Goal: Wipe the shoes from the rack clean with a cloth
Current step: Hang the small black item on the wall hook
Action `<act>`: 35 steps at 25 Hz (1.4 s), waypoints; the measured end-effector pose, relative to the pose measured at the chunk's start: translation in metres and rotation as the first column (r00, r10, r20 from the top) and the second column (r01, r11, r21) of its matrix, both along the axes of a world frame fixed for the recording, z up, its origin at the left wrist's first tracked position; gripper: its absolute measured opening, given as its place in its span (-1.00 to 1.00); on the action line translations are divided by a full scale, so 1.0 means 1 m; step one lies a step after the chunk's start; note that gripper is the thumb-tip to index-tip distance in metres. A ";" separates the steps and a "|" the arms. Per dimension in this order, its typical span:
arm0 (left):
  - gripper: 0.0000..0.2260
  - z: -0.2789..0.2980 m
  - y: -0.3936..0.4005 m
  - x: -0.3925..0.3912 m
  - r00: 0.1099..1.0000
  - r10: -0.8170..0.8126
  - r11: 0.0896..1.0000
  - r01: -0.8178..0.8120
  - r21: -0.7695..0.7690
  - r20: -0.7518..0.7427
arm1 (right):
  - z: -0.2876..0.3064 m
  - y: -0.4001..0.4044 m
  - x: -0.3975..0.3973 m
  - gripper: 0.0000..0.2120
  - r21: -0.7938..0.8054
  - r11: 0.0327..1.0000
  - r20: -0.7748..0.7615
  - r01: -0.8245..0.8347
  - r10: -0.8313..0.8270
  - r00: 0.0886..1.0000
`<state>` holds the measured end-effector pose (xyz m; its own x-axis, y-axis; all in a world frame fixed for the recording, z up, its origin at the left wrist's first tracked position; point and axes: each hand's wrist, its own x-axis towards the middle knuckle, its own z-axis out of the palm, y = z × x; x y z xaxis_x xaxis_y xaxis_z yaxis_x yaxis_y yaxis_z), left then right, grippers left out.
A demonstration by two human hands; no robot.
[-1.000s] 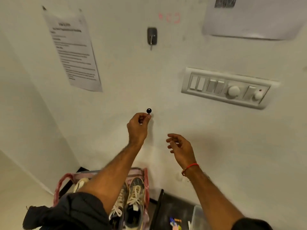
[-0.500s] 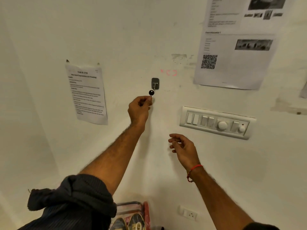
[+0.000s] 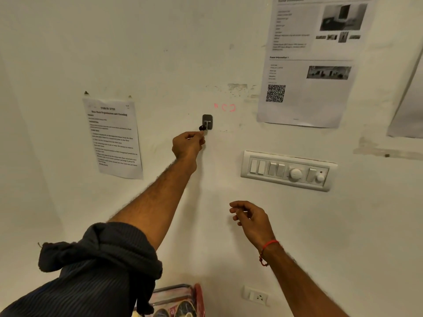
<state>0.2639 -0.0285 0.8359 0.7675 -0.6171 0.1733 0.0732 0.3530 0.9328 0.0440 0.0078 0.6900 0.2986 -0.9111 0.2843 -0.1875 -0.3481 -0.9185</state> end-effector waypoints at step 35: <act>-0.93 -0.054 0.025 -0.023 0.932 -0.188 0.949 0.092 0.301 0.310 | 0.014 -0.003 -0.008 -0.77 -0.079 0.996 0.099 0.035 -0.027 0.995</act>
<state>0.2406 -0.0031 0.7816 0.5980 -0.7739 0.2083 -0.2264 0.0862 0.9702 0.0355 0.0049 0.7037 0.2374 -0.8926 0.3834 -0.1098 -0.4168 -0.9023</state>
